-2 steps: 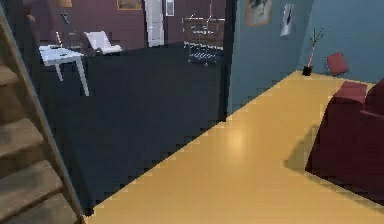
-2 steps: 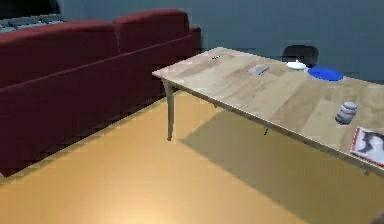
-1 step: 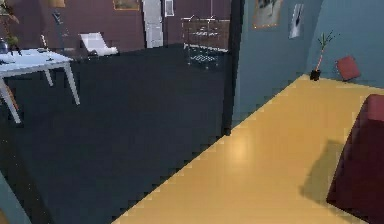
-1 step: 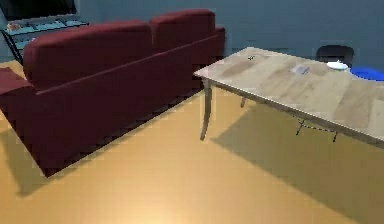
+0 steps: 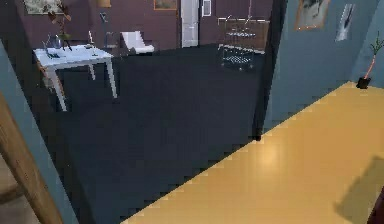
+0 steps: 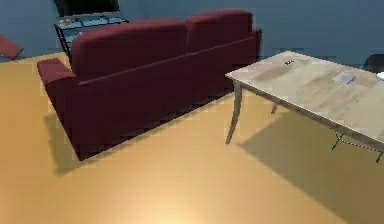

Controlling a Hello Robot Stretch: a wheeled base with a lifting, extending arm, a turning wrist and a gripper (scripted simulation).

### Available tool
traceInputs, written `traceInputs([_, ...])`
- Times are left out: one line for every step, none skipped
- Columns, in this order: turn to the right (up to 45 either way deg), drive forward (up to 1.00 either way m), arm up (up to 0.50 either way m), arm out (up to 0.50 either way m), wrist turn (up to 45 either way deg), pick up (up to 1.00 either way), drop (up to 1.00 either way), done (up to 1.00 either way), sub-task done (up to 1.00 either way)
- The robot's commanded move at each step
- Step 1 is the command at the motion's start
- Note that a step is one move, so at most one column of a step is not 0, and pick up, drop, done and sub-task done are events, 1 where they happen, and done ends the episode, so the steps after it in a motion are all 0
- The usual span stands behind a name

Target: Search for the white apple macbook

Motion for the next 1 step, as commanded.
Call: traceInputs([0.0,0.95,0.0,0.0,0.0,0.0,0.0,0.0,0.0])
